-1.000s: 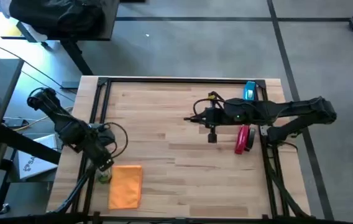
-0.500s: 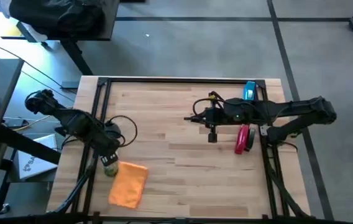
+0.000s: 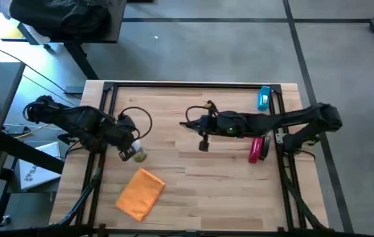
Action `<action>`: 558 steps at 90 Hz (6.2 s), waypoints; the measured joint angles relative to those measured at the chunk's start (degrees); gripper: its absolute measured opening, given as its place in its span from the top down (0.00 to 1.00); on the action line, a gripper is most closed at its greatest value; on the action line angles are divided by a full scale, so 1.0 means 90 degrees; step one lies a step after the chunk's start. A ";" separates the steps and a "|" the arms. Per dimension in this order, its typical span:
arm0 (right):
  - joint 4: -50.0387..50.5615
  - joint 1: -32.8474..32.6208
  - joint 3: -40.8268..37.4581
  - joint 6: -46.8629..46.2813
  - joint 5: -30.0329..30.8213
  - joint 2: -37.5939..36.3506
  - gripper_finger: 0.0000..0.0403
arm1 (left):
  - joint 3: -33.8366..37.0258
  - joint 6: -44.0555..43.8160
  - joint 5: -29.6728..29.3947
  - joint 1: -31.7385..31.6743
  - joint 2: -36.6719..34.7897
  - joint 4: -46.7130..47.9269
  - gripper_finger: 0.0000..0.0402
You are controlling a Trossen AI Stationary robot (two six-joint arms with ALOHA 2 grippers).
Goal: Apply microfiber cloth
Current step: Spray the cellphone using the spray bottle
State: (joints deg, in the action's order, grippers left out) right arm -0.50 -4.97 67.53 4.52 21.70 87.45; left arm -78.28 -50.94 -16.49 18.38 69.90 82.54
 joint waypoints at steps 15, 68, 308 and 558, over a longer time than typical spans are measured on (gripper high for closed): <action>-0.0487 -0.0005 0.0000 -0.0490 0.0664 0.0515 1.00 | 0.0058 0.0489 -0.0220 -0.0187 0.0116 -0.0794 0.96; -0.1221 -0.0374 0.0002 -0.0351 0.3090 0.0981 1.00 | -0.0142 0.0730 -0.0083 -0.0883 0.1053 -0.0772 0.96; 0.1262 -0.0017 0.0015 0.0337 0.0582 -0.0603 1.00 | 0.3888 0.0525 -0.2686 0.1210 -0.1760 -0.4257 0.99; -0.2526 0.1268 -0.0950 0.0479 -0.2640 -0.0129 1.00 | 0.4743 0.6158 0.0339 -0.0248 -0.0701 -1.1229 1.00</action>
State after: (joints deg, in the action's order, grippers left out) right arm -23.23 6.44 58.98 8.83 -2.05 86.29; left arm -35.59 4.49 -13.44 16.15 63.60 -18.52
